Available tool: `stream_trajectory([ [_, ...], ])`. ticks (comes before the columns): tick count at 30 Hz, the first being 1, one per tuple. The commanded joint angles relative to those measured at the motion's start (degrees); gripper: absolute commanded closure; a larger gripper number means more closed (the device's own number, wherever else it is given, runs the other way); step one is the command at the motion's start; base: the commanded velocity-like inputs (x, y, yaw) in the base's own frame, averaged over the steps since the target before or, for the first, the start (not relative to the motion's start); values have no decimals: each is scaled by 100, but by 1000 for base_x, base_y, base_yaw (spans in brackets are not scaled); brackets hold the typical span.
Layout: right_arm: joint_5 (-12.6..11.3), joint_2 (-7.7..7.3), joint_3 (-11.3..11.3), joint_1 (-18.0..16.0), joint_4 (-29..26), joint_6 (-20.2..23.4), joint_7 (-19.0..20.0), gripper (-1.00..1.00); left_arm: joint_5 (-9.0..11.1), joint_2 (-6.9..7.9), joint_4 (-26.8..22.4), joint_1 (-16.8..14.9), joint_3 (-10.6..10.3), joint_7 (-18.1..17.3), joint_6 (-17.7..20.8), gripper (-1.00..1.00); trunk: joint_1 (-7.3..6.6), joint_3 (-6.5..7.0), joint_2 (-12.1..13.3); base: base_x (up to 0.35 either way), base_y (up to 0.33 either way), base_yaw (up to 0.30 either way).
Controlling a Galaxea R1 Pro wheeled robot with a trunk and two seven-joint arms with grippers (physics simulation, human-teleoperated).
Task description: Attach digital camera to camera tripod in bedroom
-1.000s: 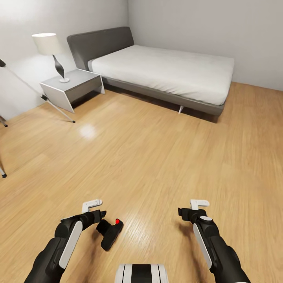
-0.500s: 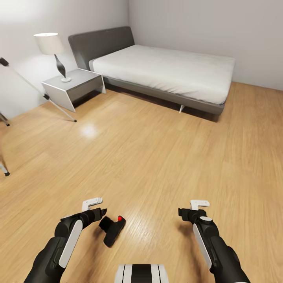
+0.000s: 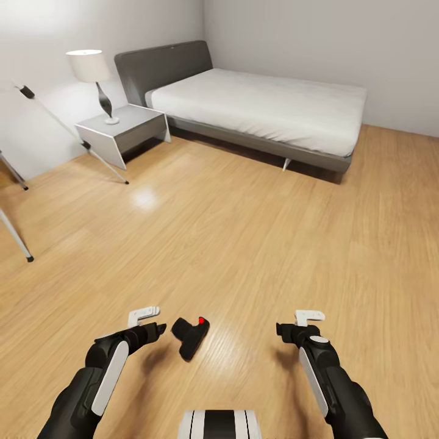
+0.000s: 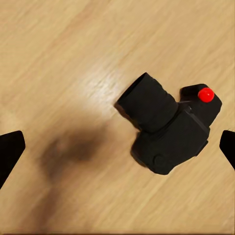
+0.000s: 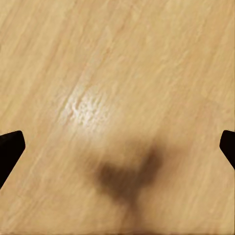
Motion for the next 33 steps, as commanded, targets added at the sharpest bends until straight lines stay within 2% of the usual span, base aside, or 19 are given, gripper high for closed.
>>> stream_trajectory([
  [1,-4,3,-3,-2,-7,29,-16,-100,61,2,-4,-2,-3,46,21,-100,-2,-4,-2,-68,48,0],
  [25,-15,0,-5,-2,-6,28,-15,-100,60,11,4,-2,-6,45,20,-100,-2,-4,-2,-9,7,0],
  [33,47,4,10,-2,-6,28,-26,-100,22,31,32,-2,7,52,20,-100,-2,-4,-2,0,0,0],
])
